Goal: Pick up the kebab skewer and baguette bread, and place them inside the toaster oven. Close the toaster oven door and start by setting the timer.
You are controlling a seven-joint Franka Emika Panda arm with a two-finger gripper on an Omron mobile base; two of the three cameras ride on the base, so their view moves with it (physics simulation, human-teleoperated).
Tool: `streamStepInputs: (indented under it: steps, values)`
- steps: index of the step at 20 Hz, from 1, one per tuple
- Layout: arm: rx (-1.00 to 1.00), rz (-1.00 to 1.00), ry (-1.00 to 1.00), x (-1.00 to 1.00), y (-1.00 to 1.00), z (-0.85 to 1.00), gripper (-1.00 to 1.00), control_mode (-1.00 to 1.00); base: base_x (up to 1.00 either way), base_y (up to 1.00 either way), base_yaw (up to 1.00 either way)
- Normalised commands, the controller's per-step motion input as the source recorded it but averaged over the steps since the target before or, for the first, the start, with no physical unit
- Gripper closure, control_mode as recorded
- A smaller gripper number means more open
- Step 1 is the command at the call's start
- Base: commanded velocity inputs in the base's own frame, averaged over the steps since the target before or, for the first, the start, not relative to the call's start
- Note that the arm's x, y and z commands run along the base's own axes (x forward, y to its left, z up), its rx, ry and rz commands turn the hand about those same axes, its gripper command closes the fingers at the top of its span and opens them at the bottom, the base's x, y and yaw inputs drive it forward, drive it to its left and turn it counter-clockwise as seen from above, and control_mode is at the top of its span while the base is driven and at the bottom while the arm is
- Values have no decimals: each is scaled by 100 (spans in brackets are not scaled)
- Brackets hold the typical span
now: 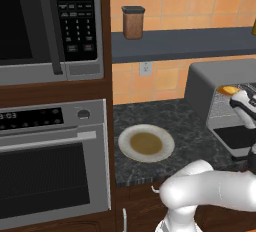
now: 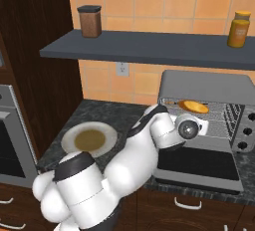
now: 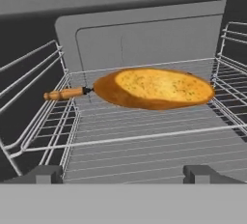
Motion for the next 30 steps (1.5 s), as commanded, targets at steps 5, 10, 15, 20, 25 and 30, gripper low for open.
streamStepInputs:
  steps: [5, 10, 15, 20, 25, 30]
  values:
    - [0, 0, 0, -85, -19, 0, -100, -100, 0, 0, 0]
    - [0, 0, 0, -92, -28, 0, -100, -100, 0, 0, 0]
    - [0, 0, 1, -49, -5, 0, -100, -100, 0, 0, 0]
    - [0, 0, 1, -22, 0, 0, -100, -100, 0, 0, 0]
    - [0, 0, 1, -15, -5, 0, -100, -100, 0, 0, 0]
    - [0, 0, 0, -10, -22, 0, -100, -100, 0, 0, 0]
